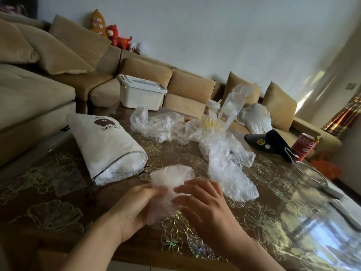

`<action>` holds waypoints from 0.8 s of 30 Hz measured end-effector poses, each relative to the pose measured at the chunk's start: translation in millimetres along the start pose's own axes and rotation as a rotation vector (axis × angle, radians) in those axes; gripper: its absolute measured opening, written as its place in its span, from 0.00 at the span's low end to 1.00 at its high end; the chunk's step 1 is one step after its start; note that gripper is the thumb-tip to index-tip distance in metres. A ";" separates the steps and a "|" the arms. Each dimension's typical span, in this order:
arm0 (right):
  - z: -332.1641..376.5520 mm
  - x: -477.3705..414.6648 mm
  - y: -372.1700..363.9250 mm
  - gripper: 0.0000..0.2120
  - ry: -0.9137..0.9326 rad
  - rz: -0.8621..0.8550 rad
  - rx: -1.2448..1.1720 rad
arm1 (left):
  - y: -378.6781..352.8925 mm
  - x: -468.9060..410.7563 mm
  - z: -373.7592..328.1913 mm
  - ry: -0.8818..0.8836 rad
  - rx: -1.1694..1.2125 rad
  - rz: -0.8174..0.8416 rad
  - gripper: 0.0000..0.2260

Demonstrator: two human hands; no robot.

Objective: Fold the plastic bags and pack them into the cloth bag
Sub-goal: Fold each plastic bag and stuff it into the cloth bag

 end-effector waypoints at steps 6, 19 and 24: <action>-14.6 -4.3 -2.4 0.07 -0.382 0.091 -0.307 | 0.3 -0.9 0.3 -0.084 -0.120 -0.060 0.09; -21.4 0.8 -21.3 0.27 -0.844 -0.073 -0.471 | -26.1 5.9 1.2 -0.044 -0.150 0.223 0.22; -20.4 1.4 -20.4 0.21 -1.071 0.052 -1.117 | -24.1 7.7 2.2 -0.047 -0.193 0.137 0.23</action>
Point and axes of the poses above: each hand's wrist, its own x-axis away from the middle knuckle, its own y-axis out of the back of the hand, z = x × y, the point moved 4 cm from there along -x, towards the middle knuckle, and after that the axes turned 5 degrees about -y, right-handed, at the moved point
